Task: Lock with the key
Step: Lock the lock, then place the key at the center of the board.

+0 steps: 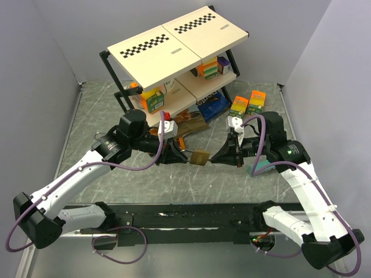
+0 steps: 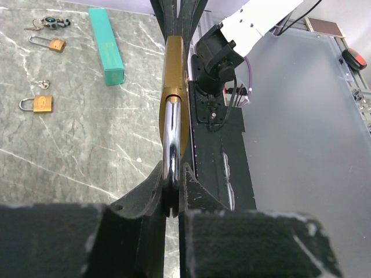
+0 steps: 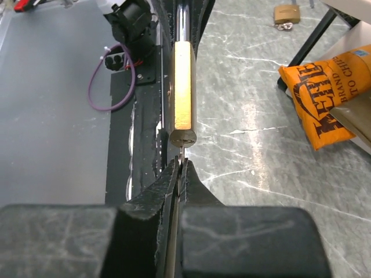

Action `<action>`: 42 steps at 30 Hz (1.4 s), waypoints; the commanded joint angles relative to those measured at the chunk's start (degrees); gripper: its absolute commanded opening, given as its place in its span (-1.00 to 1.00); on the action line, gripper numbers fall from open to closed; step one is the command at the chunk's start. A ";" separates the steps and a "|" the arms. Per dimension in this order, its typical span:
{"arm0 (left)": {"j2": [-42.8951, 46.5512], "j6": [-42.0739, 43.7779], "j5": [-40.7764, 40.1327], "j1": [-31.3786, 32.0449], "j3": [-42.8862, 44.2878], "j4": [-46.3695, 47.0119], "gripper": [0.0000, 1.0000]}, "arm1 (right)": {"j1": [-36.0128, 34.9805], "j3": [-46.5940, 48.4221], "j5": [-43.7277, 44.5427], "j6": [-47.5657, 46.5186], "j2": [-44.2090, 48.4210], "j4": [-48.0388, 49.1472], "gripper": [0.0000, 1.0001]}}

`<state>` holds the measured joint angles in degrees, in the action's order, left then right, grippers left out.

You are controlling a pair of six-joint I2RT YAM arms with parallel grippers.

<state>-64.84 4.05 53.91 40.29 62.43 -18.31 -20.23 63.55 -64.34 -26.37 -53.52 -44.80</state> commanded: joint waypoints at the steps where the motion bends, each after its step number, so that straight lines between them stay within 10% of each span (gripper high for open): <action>1: 3.05 2.18 2.17 -0.04 0.94 4.33 -0.98 | 0.19 1.66 -0.27 -3.86 0.34 -2.04 -1.00; 17: 4.02 5.00 2.34 -2.24 0.58 0.90 -0.98 | 11.43 0.17 -1.58 -11.95 0.52 -10.05 -1.00; 29: 3.58 4.21 -3.54 -2.15 -1.43 0.64 -0.98 | 12.67 -10.02 25.99 19.94 -15.91 16.48 -1.00; 42: 4.72 7.37 -6.62 -2.15 -5.83 -0.68 -0.98 | 12.41 -14.86 33.05 35.15 -30.23 26.86 -1.00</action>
<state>-62.65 9.37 46.19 38.11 56.31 -23.64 -7.84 48.71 -34.28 3.01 -80.20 -22.13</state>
